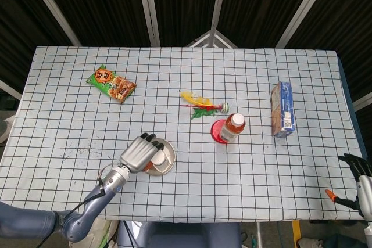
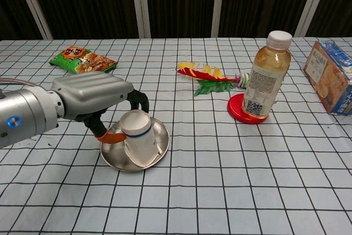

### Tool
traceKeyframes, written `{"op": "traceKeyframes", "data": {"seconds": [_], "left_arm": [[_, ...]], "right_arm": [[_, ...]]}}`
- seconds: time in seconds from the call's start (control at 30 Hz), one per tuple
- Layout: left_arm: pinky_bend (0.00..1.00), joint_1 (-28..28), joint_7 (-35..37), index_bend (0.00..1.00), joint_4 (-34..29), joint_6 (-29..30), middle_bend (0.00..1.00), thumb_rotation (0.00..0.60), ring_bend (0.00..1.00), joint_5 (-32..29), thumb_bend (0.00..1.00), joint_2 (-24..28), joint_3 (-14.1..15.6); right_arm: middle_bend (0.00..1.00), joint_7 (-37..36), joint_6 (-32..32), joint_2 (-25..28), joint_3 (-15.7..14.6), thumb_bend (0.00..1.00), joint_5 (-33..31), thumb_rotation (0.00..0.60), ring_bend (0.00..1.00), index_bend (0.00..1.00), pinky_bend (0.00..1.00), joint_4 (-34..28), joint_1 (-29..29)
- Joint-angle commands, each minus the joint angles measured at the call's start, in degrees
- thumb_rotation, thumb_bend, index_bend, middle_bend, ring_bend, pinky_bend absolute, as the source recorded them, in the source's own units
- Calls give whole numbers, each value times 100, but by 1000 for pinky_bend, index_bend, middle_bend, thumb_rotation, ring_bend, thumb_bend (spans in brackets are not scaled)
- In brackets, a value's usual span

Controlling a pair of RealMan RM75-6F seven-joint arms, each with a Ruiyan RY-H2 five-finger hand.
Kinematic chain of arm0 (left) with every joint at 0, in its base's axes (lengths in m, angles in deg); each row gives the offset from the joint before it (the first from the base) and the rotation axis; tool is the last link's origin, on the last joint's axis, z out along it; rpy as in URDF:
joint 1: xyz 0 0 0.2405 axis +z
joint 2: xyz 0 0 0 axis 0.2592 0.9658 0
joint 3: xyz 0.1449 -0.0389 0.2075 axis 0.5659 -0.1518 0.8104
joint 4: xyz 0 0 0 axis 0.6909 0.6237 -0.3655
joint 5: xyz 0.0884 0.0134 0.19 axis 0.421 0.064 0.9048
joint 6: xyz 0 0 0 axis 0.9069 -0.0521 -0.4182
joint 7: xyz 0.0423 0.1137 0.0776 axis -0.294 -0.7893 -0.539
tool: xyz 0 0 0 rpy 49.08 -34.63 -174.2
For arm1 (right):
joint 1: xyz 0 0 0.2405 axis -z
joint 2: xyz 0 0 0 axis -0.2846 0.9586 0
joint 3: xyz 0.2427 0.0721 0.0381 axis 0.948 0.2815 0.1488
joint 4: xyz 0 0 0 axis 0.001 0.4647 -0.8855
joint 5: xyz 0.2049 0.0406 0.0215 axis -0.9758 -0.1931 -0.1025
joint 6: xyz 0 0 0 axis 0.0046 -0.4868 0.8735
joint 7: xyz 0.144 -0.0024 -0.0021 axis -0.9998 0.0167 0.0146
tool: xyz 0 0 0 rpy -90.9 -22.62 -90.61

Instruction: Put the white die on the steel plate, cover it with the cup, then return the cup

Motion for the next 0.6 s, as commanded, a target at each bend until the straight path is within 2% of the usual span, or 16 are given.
{"op": "traceKeyframes", "data": {"seconds": [0.03,0.33,0.6], "left_arm": [[238,-16,82,391,-105,-151,410,600,192,-165,506,58,-17],[238,-78,142,391,-363,-308,410,600,193,-526,506,324,-137],[234,-187,-517,391,-15,-40,410,600,193,-521,506,238,-70]], "right_arm": [[188,-6,-6,2,1,96,3,600,126,223,0,0,2],[188,0,7,-6,-7,97,9,600,126,223,0,8,-2],[188,33,38,-28,-13,96,3,600,126,223,0,14,-16]]}}
